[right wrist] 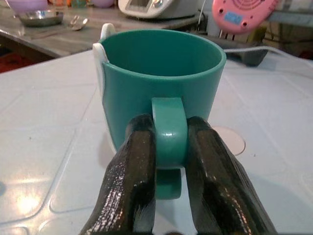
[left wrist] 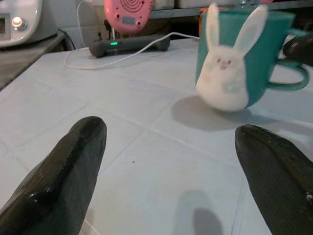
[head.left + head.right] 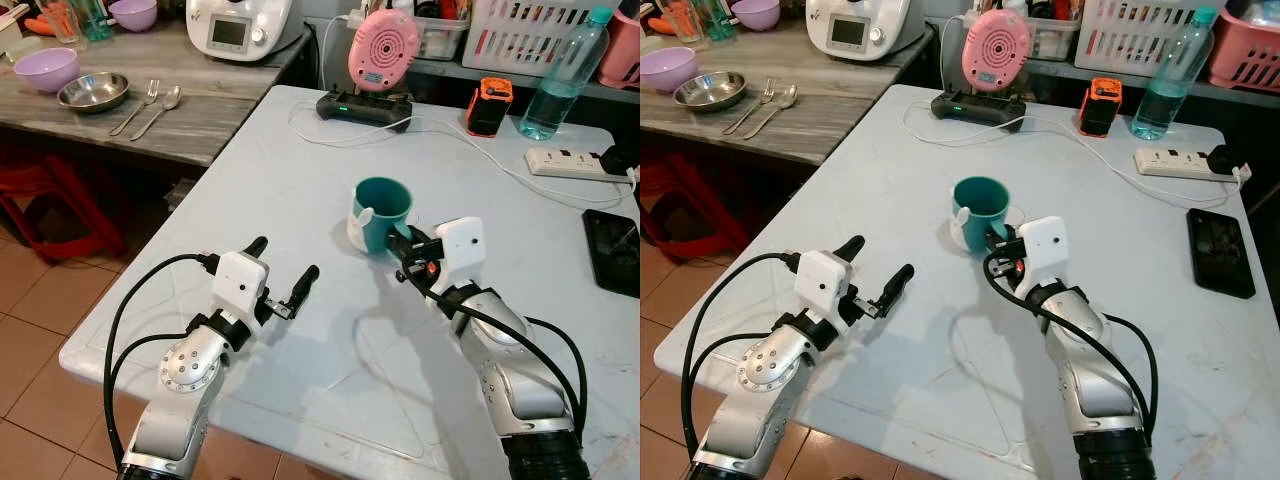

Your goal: Setting the table

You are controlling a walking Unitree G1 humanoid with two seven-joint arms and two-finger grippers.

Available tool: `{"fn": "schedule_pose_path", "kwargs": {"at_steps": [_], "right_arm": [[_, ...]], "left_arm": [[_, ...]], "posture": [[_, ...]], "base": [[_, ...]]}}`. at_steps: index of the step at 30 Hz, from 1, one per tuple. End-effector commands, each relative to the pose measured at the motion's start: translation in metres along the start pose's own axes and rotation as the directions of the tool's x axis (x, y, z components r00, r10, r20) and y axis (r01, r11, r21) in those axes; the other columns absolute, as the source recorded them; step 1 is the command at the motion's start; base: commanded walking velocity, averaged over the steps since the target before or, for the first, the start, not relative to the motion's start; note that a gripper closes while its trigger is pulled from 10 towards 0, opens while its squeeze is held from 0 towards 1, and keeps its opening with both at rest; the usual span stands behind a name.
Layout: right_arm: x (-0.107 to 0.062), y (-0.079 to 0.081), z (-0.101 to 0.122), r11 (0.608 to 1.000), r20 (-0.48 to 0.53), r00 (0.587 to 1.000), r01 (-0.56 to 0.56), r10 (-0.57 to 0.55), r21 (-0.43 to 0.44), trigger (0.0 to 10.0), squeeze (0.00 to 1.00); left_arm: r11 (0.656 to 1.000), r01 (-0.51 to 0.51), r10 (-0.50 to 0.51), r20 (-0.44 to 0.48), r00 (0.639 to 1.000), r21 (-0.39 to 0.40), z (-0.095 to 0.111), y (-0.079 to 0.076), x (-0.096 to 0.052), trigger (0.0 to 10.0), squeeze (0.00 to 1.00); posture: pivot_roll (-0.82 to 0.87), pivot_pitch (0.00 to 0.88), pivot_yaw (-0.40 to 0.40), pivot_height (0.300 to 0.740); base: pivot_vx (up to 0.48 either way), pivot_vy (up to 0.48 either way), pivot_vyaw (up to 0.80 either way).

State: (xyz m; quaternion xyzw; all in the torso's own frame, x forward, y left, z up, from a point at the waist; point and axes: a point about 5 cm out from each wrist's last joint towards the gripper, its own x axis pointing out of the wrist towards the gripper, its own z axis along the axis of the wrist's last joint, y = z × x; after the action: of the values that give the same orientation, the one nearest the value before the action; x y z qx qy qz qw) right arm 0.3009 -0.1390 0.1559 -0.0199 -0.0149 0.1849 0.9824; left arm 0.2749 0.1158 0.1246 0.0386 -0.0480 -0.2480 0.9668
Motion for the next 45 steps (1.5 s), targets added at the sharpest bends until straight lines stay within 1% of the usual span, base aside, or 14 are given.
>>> {"fn": "schedule_pose_path", "kwargs": {"at_steps": [1,2,3,4,5,6,7,10,15,22,27,34,45], "right_arm": [[-0.006,-0.001,0.004,1.000,0.018,1.000,0.025,-0.025,0.010,0.0,0.00],[-0.008,-0.002,0.002,0.999,0.012,0.999,0.038,-0.039,0.018,2.6,0.00],[-0.008,-0.002,0.002,0.999,0.012,0.999,0.038,-0.039,0.018,2.6,0.00],[-0.011,-0.002,0.000,0.998,0.003,0.998,0.056,-0.056,0.032,3.8,0.00],[-0.012,-0.002,-0.002,0.997,-0.004,0.998,0.069,-0.069,0.043,8.1,0.00],[-0.012,-0.002,-0.002,0.997,-0.004,0.998,0.069,-0.069,0.043,8.1,0.00],[-0.013,-0.002,-0.003,0.996,-0.007,0.997,0.078,-0.077,0.043,10.0,0.00],[-0.012,-0.003,-0.003,0.993,-0.008,0.995,0.102,-0.102,0.056,10.0,0.00],[-0.009,-0.011,-0.002,0.989,-0.018,0.991,0.136,-0.135,0.062,10.0,0.00],[-0.007,-0.014,-0.001,0.984,-0.014,0.987,0.158,-0.157,0.080,10.0,0.00],[-0.009,-0.012,-0.003,0.981,-0.022,0.985,0.173,-0.172,0.092,10.0,0.00],[-0.010,-0.017,-0.004,0.975,-0.032,0.981,0.195,-0.193,0.107,10.0,0.00],[-0.009,-0.016,-0.004,0.973,-0.032,0.980,0.200,-0.197,0.115,10.0,0.00]], "left_arm": [[0.999,-0.042,0.041,-0.031,0.999,-0.025,-0.004,0.006,0.000,10.0,0.00],[0.998,-0.061,0.060,-0.031,0.998,-0.029,-0.004,0.008,0.001,10.0,0.00],[0.998,-0.061,0.060,-0.031,0.998,-0.029,-0.004,0.008,0.001,10.0,0.00],[0.996,-0.080,0.079,-0.032,0.996,-0.034,-0.004,0.010,0.002,10.0,0.00],[0.995,-0.091,0.089,-0.036,0.995,-0.042,-0.004,0.012,0.003,10.0,0.00],[0.995,-0.091,0.089,-0.036,0.995,-0.042,-0.004,0.012,0.003,10.0,0.00],[0.994,-0.102,0.101,-0.038,0.994,-0.047,-0.004,0.015,0.005,10.0,0.00],[0.990,-0.130,0.127,-0.051,0.991,-0.061,-0.003,0.018,0.009,10.0,0.00],[0.985,-0.168,0.167,-0.037,0.985,-0.047,-0.001,0.021,0.014,10.0,0.00],[0.983,-0.179,0.177,-0.050,0.983,-0.030,-0.003,0.022,0.012,10.0,0.00],[0.983,-0.184,0.182,-0.057,0.982,-0.016,-0.003,0.024,0.015,10.0,0.00],[0.983,-0.185,0.184,-0.061,0.981,-0.006,-0.003,0.025,0.016,10.0,0.00],[0.982,-0.187,0.187,-0.071,0.980,0.003,-0.004,0.026,0.015,10.0,0.00]], "posture": [[-0.07,0.106,0.024,0.740],[-0.07,0.104,0.024,0.740],[-0.07,0.104,0.024,0.740],[-0.07,0.102,0.025,0.740],[-0.07,0.100,0.025,0.740],[-0.07,0.100,0.025,0.740],[-0.07,0.097,0.025,0.740],[-0.07,0.095,0.019,0.740],[-0.07,0.086,0.009,0.740],[-0.06,0.086,0.010,0.740],[-0.07,0.091,0.025,0.740],[-0.07,0.096,0.027,0.740],[-0.06,0.100,0.032,0.740]], "base": [[0.000,0.000,0.00],[0.000,0.000,0.00],[0.000,0.000,0.00],[0.000,0.000,0.00],[0.000,0.000,0.00],[0.000,0.000,0.00],[0.000,0.000,0.00],[0.000,0.000,0.00],[0.000,0.000,0.00],[0.000,0.000,0.00],[0.000,0.000,0.00],[0.000,0.000,0.00],[-0.022,0.000,0.00]]}}
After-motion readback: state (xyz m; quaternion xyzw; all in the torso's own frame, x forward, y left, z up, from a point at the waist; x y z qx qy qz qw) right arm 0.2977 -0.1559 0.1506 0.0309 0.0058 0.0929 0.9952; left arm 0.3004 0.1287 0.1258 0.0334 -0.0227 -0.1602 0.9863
